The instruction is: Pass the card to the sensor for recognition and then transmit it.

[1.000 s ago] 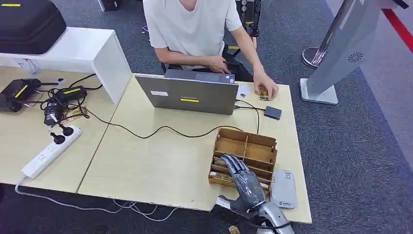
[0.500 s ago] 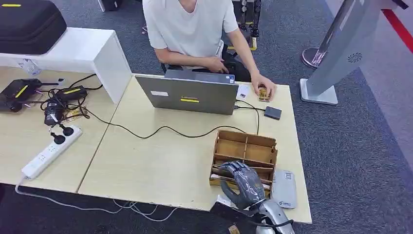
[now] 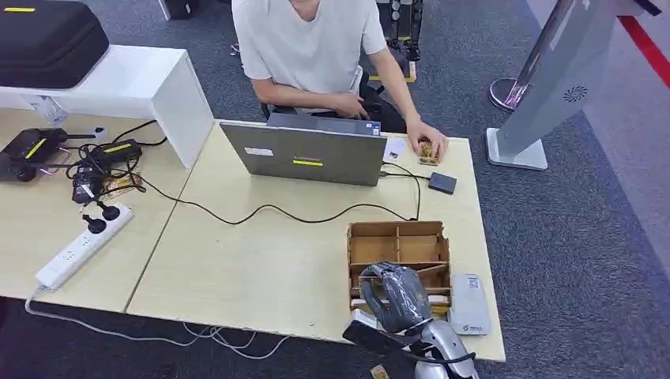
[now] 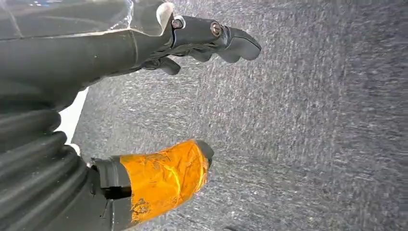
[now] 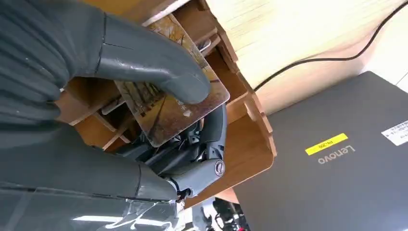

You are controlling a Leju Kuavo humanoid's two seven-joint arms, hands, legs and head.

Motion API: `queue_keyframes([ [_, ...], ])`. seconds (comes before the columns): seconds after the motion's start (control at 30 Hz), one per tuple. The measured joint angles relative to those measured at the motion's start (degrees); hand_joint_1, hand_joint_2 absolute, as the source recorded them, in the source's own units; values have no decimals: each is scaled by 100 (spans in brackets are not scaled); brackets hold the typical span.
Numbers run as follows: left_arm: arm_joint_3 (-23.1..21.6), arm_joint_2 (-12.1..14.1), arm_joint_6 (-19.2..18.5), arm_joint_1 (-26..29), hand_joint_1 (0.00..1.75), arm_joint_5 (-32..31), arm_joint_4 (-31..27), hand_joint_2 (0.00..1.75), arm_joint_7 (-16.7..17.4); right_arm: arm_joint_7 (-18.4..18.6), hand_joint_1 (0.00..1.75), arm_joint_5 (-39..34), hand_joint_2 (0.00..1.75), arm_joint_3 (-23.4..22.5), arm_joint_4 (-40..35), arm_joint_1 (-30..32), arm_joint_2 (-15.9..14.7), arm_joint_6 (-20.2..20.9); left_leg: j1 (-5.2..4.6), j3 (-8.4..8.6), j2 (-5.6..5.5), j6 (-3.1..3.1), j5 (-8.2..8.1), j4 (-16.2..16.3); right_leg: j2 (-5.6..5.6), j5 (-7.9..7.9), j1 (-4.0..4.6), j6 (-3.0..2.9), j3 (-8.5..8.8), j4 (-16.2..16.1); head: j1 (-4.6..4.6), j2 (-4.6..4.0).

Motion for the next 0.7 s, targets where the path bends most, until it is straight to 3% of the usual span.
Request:
queue_keyframes([
  [0.4, -2, 20, -11, 5, 0, -100, 0, 175, -6, 275, 175, -63, 175, -209, -441, -298, 46, 356, 0, -11, 0, 3, 12, 0, 1, 9, 0, -3, -3, 3, 0, 0],
  [0.7, -6, 55, -142, 6, 0, -234, 0, 175, -133, 634, 175, -642, 175, -708, -813, -1477, 181, 813, 0, -15, 11, 0, 17, 1, 10, 22, 0, -15, -16, 4, 0, 0],
])
